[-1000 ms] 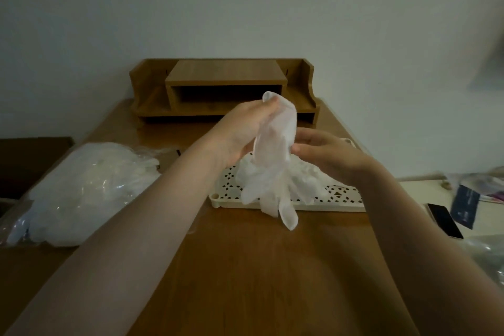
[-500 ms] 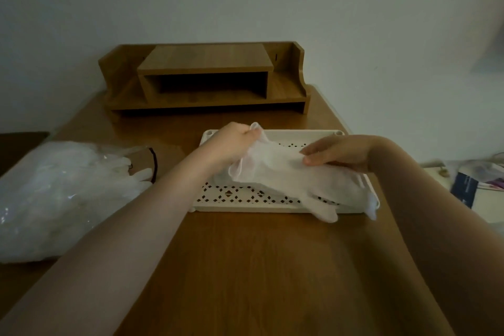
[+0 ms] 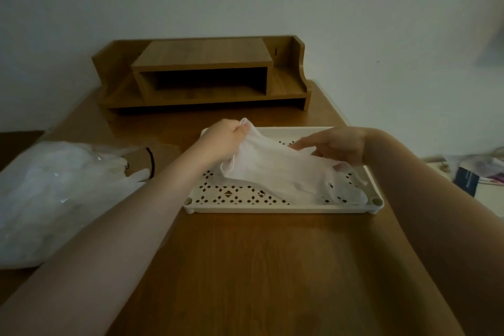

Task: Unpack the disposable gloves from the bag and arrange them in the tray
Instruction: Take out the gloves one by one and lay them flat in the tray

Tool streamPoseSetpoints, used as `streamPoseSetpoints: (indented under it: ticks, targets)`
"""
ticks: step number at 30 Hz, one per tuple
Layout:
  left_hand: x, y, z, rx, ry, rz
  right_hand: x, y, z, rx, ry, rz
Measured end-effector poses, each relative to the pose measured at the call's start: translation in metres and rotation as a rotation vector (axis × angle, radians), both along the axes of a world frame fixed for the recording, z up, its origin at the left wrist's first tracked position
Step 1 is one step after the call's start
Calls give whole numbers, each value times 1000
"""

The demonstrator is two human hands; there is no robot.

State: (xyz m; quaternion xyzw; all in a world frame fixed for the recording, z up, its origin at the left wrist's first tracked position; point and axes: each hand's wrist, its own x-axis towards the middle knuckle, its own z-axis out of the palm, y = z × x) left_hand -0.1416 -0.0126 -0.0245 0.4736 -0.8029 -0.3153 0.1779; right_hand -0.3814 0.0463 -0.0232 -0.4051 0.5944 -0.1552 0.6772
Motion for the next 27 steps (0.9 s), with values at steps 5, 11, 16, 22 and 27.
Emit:
streamPoseSetpoints:
  ticks: [5,11,16,22,27]
  targets:
    - [1,-1,-11,-37,-149,5,3,-3,0,21,-38,-88]
    - [5,1,-13,131,43,13,-1,-2,-7,-204,-327,-76]
    - [2,6,4,306,404,13,2,-8,-7,-58,-629,269]
    - [-5,21,29,445,581,-74,-7,1,2,-217,-560,321]
    - [-3,35,31,496,493,-149,-8,25,5,-268,-605,250]
